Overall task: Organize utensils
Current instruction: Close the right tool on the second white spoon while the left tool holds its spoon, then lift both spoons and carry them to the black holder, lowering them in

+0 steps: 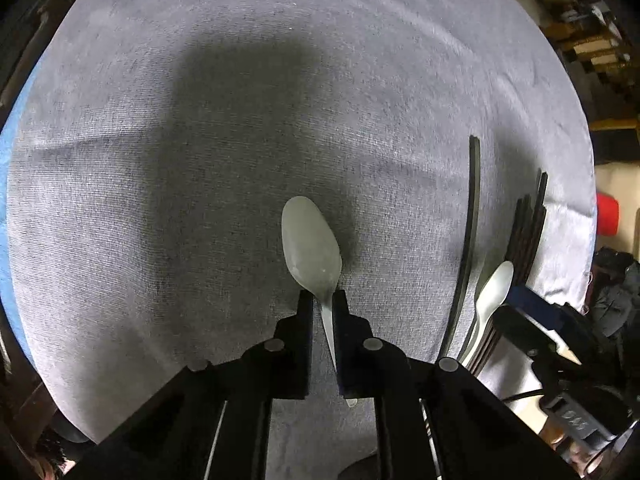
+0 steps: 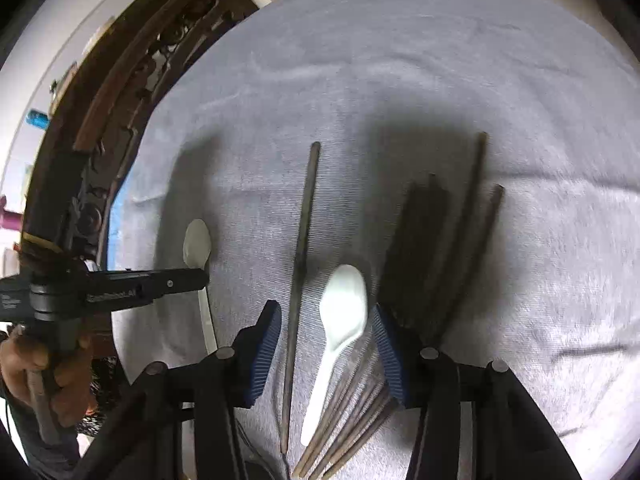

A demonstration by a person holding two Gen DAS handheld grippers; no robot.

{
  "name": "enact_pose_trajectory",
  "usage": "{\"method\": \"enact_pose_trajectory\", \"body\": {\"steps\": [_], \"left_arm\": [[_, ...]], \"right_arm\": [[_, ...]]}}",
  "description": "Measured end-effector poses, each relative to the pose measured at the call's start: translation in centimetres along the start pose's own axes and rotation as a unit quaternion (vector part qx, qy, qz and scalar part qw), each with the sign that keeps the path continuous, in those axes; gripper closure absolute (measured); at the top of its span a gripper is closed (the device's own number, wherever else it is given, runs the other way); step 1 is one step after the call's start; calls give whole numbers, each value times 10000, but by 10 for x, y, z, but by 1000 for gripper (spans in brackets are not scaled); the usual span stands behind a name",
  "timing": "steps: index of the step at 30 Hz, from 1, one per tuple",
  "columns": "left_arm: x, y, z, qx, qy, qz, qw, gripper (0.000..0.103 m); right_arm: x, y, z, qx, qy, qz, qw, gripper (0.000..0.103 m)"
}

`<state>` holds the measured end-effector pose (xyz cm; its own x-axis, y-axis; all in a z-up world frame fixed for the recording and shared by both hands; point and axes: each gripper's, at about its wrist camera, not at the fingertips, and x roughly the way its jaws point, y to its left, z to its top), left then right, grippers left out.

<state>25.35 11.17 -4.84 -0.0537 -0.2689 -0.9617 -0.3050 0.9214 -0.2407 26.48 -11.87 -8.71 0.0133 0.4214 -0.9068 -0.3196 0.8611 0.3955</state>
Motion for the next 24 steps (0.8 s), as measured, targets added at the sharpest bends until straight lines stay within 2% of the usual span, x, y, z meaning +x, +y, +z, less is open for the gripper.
{"method": "enact_pose_trajectory", "body": {"steps": [3,5,6,7,8,13,16,19,24], "left_arm": [[-16,23,5,-76,-33,-48,10000,94],[-24,28,1,-118,-52,-70,9999,94],[-27,29,3,-111,-69,-68,9999,94],[-27,26,1,-59,-98,-46,9999,94],[-30,26,-2,16,-127,-15,9999,94],[-40,22,-8,449,-171,174,9987,94],[-42,8,-16,778,-355,415,9955,94],[-51,-10,-37,1163,-695,767,9878,93],[-61,-16,-55,1331,-980,973,9814,93]], "right_arm": [[12,8,2,-90,162,-195,9996,68],[19,14,1,-223,256,-399,9986,70],[20,18,1,-305,236,-483,9981,75],[20,20,1,-337,258,-549,9976,87],[21,22,1,-328,272,-527,9977,91],[26,26,-2,-360,410,-572,9969,93],[28,26,0,-368,480,-539,9967,92],[28,22,4,-348,480,-460,9972,93],[26,10,5,-247,442,-282,9983,96]]}}
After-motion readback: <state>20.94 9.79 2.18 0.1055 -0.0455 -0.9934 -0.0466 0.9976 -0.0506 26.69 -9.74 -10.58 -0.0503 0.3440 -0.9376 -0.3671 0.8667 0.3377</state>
